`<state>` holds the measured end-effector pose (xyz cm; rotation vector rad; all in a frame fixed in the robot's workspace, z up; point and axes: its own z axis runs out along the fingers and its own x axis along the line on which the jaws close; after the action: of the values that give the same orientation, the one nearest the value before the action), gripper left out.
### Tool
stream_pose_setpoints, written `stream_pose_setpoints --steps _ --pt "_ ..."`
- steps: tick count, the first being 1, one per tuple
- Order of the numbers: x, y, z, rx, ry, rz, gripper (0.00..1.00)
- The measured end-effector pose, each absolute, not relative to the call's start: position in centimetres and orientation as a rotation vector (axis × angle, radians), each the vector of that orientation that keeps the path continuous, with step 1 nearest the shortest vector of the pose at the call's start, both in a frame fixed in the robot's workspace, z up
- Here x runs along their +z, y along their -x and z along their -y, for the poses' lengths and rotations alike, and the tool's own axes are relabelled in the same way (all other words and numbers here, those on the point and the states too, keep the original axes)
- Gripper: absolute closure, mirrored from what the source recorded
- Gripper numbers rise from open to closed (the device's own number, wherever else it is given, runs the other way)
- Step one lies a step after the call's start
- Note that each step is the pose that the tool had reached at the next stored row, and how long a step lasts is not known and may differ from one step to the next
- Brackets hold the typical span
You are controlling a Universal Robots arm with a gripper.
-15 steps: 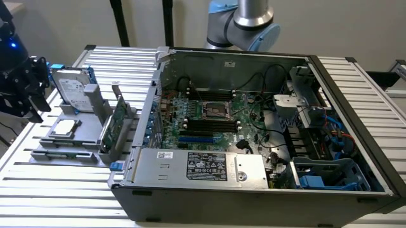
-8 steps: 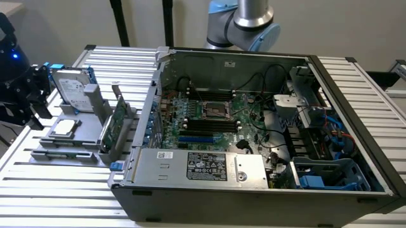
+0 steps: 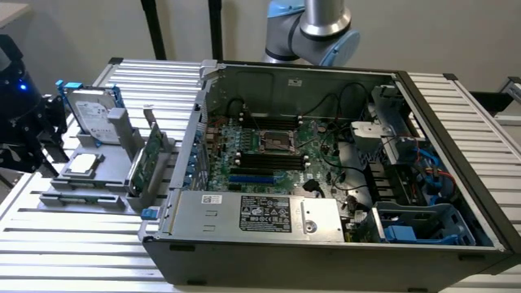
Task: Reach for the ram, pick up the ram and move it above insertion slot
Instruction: 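Pick up the ram and move it above insertion slot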
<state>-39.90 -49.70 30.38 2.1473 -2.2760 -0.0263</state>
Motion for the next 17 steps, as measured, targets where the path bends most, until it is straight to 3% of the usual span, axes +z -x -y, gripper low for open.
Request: stream_pose_setpoints --steps 17 --pt "27.3 39.9 50.7 -0.025 -2.141 2.283 0.64"
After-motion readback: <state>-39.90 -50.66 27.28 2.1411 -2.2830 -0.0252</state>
